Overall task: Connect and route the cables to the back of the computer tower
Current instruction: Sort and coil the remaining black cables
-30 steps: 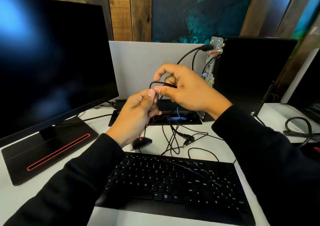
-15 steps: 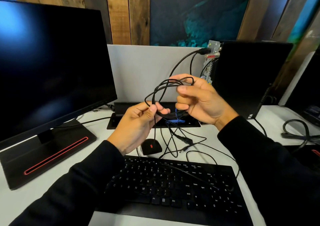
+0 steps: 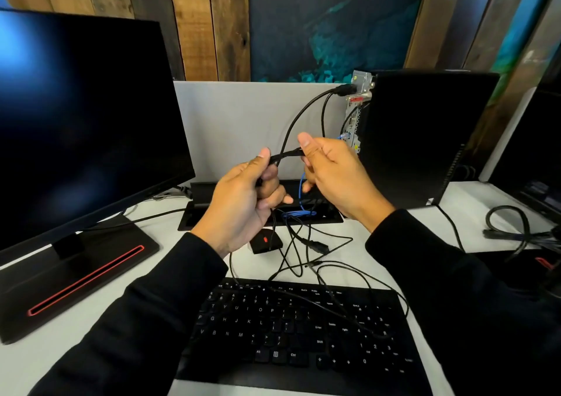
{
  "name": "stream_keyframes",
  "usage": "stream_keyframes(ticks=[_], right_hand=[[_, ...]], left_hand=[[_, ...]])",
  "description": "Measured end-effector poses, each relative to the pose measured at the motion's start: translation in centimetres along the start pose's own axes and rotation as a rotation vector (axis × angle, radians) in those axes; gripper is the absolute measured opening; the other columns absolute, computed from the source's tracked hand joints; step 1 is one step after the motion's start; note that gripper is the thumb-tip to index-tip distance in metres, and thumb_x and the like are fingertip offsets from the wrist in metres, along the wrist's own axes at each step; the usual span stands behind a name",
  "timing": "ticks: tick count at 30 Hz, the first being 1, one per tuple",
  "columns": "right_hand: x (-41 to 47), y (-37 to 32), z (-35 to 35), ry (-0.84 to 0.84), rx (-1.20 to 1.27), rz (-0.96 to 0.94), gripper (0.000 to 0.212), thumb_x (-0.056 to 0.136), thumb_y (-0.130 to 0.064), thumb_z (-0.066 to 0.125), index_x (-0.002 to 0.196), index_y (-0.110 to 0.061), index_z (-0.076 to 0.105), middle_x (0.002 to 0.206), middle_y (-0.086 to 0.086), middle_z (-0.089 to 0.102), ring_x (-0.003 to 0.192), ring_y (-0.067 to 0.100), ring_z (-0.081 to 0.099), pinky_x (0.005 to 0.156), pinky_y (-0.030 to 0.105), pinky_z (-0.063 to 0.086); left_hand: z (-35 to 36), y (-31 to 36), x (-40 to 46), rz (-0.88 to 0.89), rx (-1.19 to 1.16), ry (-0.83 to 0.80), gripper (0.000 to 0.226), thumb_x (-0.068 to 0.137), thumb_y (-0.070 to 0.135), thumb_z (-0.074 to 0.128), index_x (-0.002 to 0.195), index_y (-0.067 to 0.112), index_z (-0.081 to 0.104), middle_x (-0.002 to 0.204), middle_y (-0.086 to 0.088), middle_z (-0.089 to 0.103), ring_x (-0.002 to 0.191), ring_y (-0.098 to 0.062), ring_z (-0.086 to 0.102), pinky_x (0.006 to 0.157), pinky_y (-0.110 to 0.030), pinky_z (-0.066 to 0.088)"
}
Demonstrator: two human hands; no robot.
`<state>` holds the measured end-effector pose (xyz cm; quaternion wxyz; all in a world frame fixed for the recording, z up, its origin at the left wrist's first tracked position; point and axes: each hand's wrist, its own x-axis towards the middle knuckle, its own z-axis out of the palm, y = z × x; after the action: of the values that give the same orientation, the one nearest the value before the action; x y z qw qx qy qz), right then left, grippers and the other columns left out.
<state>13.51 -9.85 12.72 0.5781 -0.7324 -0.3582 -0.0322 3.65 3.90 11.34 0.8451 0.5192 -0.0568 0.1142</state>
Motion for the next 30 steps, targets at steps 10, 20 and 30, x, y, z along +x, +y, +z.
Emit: stream_keyframes(ticks=[10, 20, 30], right_hand=[[-2.0, -0.6, -1.3, -0.298, 0.922, 0.287, 0.028, 0.106, -0.026, 0.043, 0.089, -0.006, 0.052, 0.060, -0.002, 0.037, 0.051, 0.009, 0.037, 0.078, 0.041, 0.060], [-1.7, 0.0, -1.7, 0.012, 0.530, 0.200, 0.026, 0.107, -0.016, 0.050, 0.085, -0.005, 0.060, 0.059, -0.003, 0.028, 0.048, 0.007, 0.027, 0.065, 0.032, 0.059], [-1.5, -0.4, -2.5, -0.045, -0.182, -0.196, 0.025, 0.102, -0.021, 0.062, 0.078, -0.022, 0.070, 0.061, -0.002, 0.058, 0.050, 0.009, 0.050, 0.052, 0.030, 0.043]], left_hand=[[0.4, 0.2, 0.1, -0.008, -0.340, 0.068, 0.044, 0.102, 0.037, 0.047, 0.063, 0.017, 0.043, 0.043, 0.008, 0.026, 0.032, -0.005, 0.021, 0.040, -0.021, 0.017], [1.3, 1.8, 0.9, -0.069, -0.041, 0.109, 0.037, 0.107, 0.028, 0.047, 0.077, 0.008, 0.055, 0.055, 0.003, 0.028, 0.047, -0.013, 0.030, 0.064, -0.032, 0.052], [1.5, 4.2, 1.2, -0.350, 0.713, -0.189, 0.055, 0.105, 0.050, 0.036, 0.095, 0.003, 0.064, 0.055, -0.014, 0.057, 0.072, -0.037, 0.074, 0.076, -0.031, 0.056]])
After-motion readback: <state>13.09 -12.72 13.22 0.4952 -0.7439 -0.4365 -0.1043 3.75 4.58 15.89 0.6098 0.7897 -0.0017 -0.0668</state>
